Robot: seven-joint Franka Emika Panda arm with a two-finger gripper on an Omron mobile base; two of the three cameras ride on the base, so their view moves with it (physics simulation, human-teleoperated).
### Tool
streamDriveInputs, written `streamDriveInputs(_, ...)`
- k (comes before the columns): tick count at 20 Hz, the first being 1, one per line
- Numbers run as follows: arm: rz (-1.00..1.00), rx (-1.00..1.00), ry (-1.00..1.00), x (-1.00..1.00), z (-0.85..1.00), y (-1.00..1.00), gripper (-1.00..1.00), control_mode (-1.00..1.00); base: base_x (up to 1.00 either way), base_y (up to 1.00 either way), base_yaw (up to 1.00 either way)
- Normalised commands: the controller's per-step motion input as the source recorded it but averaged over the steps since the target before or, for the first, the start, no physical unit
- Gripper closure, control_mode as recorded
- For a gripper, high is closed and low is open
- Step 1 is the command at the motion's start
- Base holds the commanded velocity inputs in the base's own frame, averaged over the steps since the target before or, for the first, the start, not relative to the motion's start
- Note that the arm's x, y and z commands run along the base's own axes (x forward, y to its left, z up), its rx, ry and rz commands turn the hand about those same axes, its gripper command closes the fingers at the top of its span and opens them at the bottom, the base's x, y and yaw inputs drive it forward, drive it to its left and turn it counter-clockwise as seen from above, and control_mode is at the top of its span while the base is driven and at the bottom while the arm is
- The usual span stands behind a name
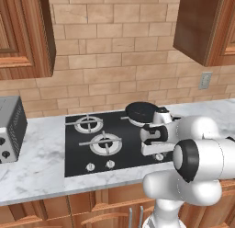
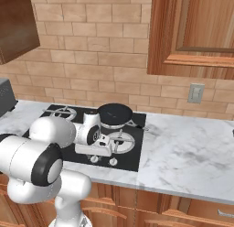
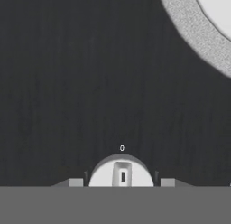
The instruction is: Turn on the rear right burner of the stove.
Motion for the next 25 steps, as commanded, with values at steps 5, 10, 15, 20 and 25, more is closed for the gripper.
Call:
streamDriveInputs(5, 0.34, 0.0, 0.0, -0.02, -0.11, 0.0, 1.0, -1.0, 0.0, 0.0, 0.0)
streamDriveInputs(10, 0.63, 0.0, 0.0, 0.0, -0.1, 0.0, 1.0, -1.0, 0.0, 0.0, 0.0)
streamDriveInputs(15, 0.66, 0.0, 0.0, 0.0, -0.18, 0.0, 1.0, -1.0, 0.0, 0.0, 0.0)
streamDriveInputs(20, 0.7, 0.0, 0.0, 0.0, -0.22, 0.0, 1.0, -1.0, 0.0, 0.0, 0.0)
streamDriveInputs(25, 0.6, 0.0, 0.0, 0.0, -0.23, 0.0, 1.0, -1.0, 0.0, 0.0, 0.0)
